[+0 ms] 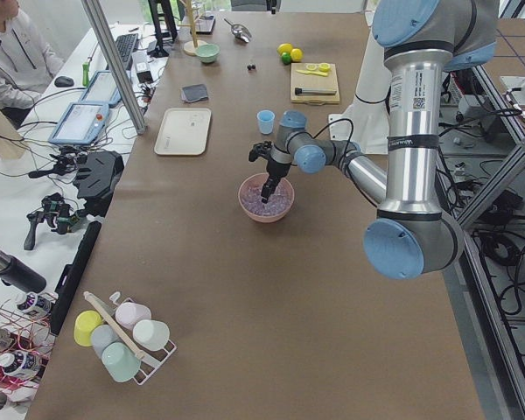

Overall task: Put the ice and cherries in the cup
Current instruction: 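Lower the left gripper into the bowl and grasp a third ice cube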

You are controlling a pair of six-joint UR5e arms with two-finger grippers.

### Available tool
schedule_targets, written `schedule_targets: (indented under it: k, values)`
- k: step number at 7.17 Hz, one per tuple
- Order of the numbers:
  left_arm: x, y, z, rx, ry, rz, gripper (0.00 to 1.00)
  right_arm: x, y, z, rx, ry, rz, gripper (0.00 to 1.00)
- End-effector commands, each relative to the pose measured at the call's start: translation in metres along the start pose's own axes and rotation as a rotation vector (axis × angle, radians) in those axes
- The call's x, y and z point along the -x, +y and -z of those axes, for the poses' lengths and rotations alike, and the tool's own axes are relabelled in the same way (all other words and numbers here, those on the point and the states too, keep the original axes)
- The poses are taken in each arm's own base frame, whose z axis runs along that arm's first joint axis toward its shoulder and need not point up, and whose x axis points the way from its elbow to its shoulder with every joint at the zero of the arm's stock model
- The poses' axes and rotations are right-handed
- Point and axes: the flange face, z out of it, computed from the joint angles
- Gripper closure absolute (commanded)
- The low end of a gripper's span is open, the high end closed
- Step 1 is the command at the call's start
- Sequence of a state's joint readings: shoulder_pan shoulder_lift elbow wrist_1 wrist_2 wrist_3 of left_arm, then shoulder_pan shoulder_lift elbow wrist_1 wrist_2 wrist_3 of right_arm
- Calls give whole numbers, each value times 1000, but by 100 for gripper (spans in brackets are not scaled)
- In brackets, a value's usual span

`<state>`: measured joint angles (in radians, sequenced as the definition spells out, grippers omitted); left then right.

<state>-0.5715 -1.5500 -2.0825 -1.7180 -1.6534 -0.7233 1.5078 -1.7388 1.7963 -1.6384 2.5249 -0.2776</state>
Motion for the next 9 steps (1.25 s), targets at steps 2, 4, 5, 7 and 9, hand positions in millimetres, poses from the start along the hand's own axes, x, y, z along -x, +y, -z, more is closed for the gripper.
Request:
schedule_targets:
  k: [2, 4, 5, 7, 9]
  values:
    - [-2, -3, -15, 16, -19, 1, 34, 1, -2, 0, 0, -3, 4, 1]
    - [-2, -2, -15, 17, -18, 4, 34, 1, -2, 0, 0, -3, 2, 1]
    - [-1, 0, -17, 22, -22, 2, 34, 1, -2, -1, 1, -3, 1, 1]
    - [-13, 4, -22, 23, -26, -16, 41, 1, 0, -1, 3, -4, -2, 1]
    - [-14, 7, -23, 27, -26, -19, 71, 0, 2, -2, 3, -6, -3, 1]
